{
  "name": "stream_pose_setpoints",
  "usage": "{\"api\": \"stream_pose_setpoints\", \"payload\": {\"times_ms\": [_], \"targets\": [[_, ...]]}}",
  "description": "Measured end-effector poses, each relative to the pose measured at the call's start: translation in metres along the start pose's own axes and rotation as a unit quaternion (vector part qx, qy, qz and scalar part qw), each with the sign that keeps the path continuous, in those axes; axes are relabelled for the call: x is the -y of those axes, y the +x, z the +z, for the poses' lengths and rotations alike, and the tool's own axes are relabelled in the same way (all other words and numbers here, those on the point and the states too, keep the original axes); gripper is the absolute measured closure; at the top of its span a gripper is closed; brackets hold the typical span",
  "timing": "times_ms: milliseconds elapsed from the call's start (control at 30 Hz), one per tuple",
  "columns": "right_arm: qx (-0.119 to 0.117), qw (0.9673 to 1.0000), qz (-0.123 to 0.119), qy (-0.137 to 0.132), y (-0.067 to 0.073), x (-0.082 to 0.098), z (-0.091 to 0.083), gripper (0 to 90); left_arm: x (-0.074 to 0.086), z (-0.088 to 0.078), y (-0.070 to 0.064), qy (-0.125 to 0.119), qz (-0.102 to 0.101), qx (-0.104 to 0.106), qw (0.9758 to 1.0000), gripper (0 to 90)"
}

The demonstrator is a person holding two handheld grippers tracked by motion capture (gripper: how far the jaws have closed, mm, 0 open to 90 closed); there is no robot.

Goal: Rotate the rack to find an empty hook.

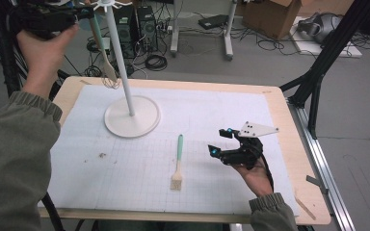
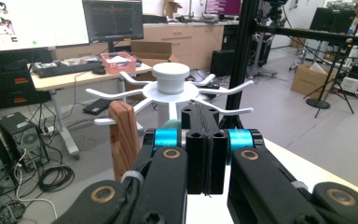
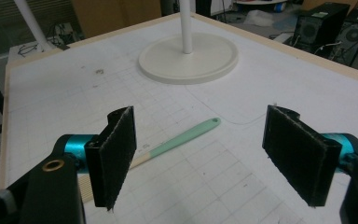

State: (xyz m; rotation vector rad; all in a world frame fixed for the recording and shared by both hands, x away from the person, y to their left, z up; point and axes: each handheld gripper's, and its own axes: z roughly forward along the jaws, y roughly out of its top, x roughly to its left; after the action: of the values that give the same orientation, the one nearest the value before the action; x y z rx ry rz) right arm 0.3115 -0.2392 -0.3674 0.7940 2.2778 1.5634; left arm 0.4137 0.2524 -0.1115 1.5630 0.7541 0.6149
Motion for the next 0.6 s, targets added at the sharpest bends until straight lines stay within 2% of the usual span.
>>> {"api": "stream_pose_setpoints", "payload": {"times_ms": [200,600], "targets": [[-0.001,1.0000,-0.001,0.001,0.000,0.000,0.001,24.8,0.001,0.000,0.000,0.005,0.001,-0.002,1.0000,89.3],[0.000,1.0000,0.000,-0.001,0.001,0.000,0.001,24.7,0.010,-0.011,-0.004,0.000,0.009,0.027,0.9996,87.7]]}}
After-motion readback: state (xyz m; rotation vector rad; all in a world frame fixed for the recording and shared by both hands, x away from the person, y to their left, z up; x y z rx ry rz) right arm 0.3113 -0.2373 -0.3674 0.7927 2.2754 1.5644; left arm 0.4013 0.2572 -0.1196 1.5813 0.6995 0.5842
